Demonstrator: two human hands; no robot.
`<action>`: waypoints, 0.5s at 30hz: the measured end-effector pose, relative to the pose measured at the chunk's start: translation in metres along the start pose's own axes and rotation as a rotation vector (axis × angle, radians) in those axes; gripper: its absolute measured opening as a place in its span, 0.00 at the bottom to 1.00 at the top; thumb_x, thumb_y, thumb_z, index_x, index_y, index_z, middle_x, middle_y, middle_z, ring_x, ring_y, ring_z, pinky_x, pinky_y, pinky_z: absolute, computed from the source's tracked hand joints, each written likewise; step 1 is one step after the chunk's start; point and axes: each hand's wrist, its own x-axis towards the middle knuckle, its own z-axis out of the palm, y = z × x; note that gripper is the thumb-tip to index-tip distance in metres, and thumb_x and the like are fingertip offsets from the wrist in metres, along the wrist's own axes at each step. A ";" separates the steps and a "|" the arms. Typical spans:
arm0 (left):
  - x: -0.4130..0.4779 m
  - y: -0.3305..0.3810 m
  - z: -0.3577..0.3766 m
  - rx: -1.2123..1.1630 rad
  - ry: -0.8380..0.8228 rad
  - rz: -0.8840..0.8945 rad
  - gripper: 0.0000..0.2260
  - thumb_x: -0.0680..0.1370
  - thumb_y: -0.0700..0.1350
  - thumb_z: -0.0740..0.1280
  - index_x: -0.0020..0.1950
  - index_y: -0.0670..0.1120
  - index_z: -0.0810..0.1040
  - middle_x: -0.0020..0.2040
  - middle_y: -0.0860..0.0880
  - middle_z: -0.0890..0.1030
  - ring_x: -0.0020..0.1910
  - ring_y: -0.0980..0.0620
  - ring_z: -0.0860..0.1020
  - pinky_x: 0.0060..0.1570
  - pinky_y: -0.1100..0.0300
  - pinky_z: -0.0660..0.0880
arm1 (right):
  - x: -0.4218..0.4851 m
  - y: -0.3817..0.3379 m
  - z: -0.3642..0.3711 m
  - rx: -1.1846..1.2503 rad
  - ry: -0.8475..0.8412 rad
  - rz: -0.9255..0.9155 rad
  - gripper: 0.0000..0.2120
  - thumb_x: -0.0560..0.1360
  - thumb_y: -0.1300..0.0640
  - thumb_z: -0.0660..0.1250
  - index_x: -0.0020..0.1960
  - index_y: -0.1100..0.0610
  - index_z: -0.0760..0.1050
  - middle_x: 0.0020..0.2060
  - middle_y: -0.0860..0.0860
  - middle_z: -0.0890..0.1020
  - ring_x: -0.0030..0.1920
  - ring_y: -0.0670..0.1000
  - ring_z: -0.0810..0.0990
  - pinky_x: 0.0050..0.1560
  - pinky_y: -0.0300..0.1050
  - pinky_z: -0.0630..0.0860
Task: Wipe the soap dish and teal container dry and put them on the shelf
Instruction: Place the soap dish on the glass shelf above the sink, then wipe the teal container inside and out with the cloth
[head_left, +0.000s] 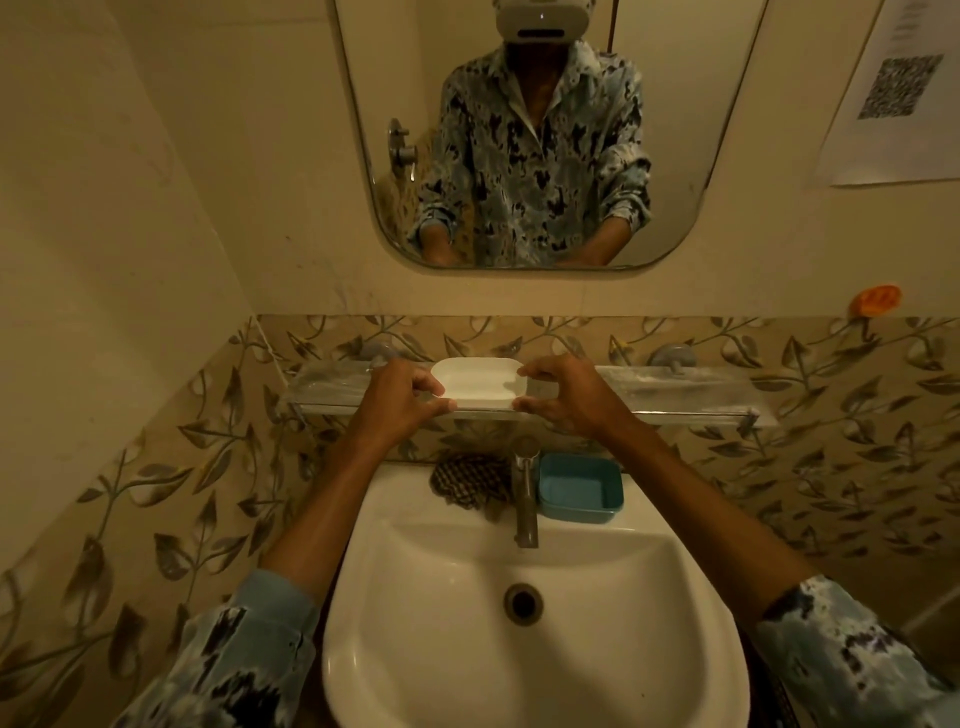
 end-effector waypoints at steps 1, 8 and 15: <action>-0.001 0.001 0.000 -0.001 0.014 0.013 0.19 0.67 0.44 0.78 0.56 0.43 0.82 0.55 0.46 0.81 0.52 0.52 0.78 0.52 0.55 0.78 | -0.004 -0.001 -0.001 -0.005 0.033 -0.021 0.24 0.69 0.53 0.75 0.63 0.57 0.76 0.61 0.54 0.79 0.60 0.51 0.76 0.53 0.43 0.73; -0.048 -0.022 0.022 -0.103 0.352 0.241 0.08 0.73 0.43 0.70 0.47 0.54 0.75 0.44 0.58 0.76 0.44 0.62 0.75 0.41 0.73 0.71 | -0.083 0.036 0.017 -0.118 0.453 -0.306 0.04 0.73 0.60 0.66 0.47 0.59 0.76 0.43 0.51 0.76 0.47 0.46 0.72 0.50 0.33 0.68; -0.074 -0.097 0.102 0.003 -0.069 -0.053 0.07 0.73 0.40 0.70 0.47 0.51 0.77 0.46 0.53 0.79 0.43 0.57 0.76 0.44 0.55 0.77 | -0.125 0.138 0.078 -0.383 -0.045 0.191 0.24 0.71 0.56 0.72 0.65 0.58 0.73 0.63 0.58 0.77 0.64 0.59 0.74 0.65 0.52 0.68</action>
